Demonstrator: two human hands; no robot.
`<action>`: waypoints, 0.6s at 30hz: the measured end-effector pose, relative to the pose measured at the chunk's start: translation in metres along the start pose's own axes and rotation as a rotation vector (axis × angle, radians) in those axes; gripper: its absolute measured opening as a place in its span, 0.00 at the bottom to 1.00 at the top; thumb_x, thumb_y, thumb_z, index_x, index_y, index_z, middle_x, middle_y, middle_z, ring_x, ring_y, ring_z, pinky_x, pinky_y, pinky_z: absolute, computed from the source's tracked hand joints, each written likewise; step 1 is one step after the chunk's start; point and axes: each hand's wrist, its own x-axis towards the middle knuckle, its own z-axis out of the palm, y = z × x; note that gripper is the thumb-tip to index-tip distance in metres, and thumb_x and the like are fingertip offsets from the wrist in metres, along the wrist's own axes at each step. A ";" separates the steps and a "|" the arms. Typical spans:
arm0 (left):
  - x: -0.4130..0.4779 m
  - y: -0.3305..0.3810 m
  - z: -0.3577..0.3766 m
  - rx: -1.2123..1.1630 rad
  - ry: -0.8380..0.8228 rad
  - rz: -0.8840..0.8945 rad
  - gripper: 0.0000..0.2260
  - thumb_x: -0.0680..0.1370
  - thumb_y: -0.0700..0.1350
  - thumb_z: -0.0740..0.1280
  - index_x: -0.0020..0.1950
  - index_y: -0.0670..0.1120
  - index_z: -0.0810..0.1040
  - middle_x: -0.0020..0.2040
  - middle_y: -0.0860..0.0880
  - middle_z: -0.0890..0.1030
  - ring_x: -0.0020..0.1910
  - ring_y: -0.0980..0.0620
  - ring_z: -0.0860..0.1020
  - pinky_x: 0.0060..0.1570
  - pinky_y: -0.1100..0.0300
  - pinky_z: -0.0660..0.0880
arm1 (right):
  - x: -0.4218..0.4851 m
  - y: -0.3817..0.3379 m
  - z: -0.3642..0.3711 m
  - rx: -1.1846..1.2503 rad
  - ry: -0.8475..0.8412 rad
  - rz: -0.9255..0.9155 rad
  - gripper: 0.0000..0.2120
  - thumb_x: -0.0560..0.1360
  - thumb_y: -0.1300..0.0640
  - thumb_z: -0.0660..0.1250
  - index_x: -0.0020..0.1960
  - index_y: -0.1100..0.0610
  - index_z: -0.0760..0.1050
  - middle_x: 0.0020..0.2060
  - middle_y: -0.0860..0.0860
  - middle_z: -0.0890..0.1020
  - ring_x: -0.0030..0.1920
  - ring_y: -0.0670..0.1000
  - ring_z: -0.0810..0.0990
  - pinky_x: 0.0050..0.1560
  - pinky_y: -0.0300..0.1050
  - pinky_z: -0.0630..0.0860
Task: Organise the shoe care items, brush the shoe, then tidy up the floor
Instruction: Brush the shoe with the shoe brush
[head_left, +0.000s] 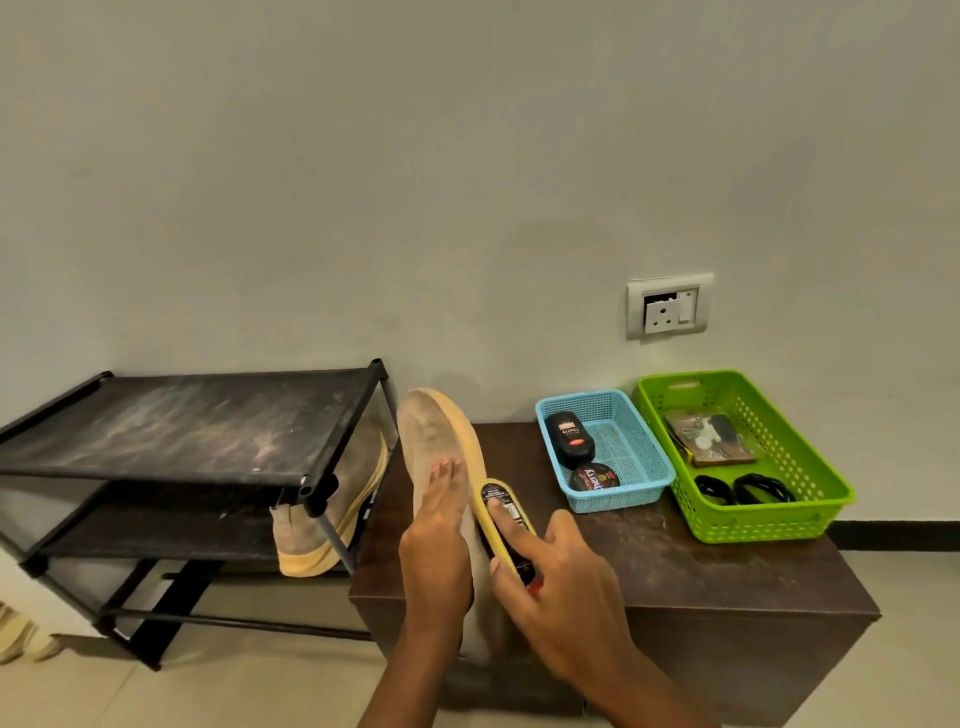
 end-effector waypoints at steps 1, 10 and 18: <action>-0.001 -0.003 0.000 0.027 0.023 0.010 0.25 0.69 0.26 0.70 0.65 0.37 0.74 0.64 0.41 0.76 0.64 0.43 0.72 0.59 0.46 0.67 | -0.003 -0.003 -0.001 -0.015 -0.010 -0.027 0.28 0.70 0.35 0.48 0.70 0.33 0.58 0.40 0.45 0.64 0.31 0.41 0.67 0.31 0.25 0.58; 0.001 -0.006 0.019 0.032 -0.050 -0.105 0.22 0.72 0.29 0.68 0.65 0.38 0.74 0.64 0.40 0.76 0.63 0.42 0.74 0.58 0.52 0.72 | 0.001 -0.005 -0.003 0.016 -0.064 0.092 0.23 0.76 0.42 0.58 0.69 0.32 0.57 0.39 0.44 0.64 0.37 0.43 0.70 0.35 0.31 0.63; 0.003 -0.002 0.015 -0.004 -0.062 -0.205 0.21 0.77 0.30 0.60 0.70 0.41 0.69 0.69 0.42 0.70 0.69 0.46 0.69 0.66 0.60 0.63 | 0.010 0.001 -0.004 -0.038 -0.040 0.143 0.23 0.75 0.40 0.56 0.70 0.34 0.60 0.42 0.47 0.67 0.41 0.46 0.73 0.39 0.37 0.67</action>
